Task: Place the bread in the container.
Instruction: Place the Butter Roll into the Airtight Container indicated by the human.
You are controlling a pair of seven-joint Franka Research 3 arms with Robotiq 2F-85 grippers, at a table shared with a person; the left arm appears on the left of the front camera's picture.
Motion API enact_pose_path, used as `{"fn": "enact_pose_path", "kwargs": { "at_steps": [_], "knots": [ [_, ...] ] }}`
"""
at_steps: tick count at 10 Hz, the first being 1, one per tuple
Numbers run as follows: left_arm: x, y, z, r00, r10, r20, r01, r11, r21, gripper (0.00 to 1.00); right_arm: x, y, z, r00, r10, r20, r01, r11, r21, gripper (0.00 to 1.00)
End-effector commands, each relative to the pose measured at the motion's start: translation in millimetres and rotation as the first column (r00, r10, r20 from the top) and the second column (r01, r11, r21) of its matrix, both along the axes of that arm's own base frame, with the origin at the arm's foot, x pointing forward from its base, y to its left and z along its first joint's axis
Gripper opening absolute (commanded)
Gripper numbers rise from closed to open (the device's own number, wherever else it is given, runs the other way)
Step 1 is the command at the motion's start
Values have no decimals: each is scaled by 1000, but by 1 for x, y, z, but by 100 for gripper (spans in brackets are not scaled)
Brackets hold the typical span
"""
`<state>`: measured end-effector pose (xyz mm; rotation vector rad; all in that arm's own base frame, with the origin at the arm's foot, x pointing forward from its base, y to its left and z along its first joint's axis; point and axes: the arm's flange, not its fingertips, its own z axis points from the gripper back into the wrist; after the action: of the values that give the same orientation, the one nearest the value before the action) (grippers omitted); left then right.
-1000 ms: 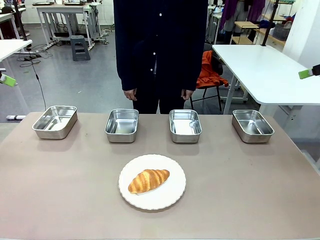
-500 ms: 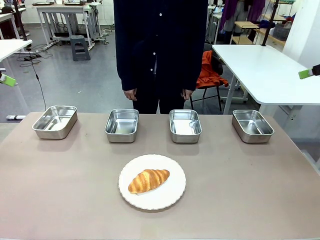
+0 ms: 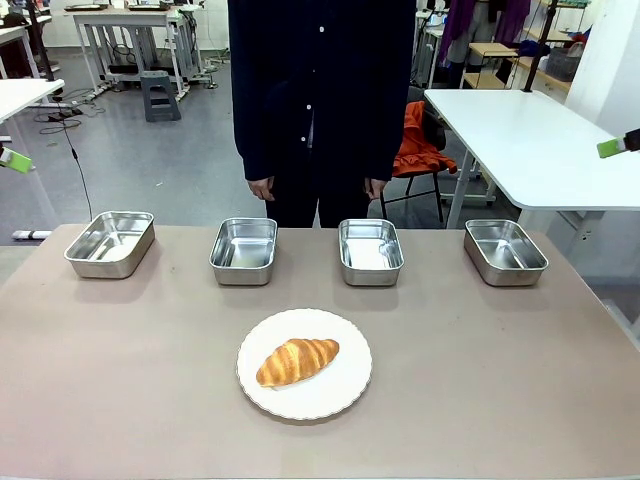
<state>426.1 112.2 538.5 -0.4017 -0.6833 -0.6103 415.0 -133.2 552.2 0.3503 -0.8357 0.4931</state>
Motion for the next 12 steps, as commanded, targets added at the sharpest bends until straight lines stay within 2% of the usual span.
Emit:
{"fn": "enact_pose_path", "kwargs": {
  "at_steps": [1, 12],
  "knots": [
    [0, 0, 2, 1000, 5, 7, -5, 1000, -5, 100, 1, 0, 0, 1000, 5, 9, -5, 1000, 19, 100],
    [0, 0, 2, 1000, 5, 7, -5, 1000, -5, 100, 1, 0, 0, 1000, 5, 9, -5, 1000, 19, 100]
  ]
}}
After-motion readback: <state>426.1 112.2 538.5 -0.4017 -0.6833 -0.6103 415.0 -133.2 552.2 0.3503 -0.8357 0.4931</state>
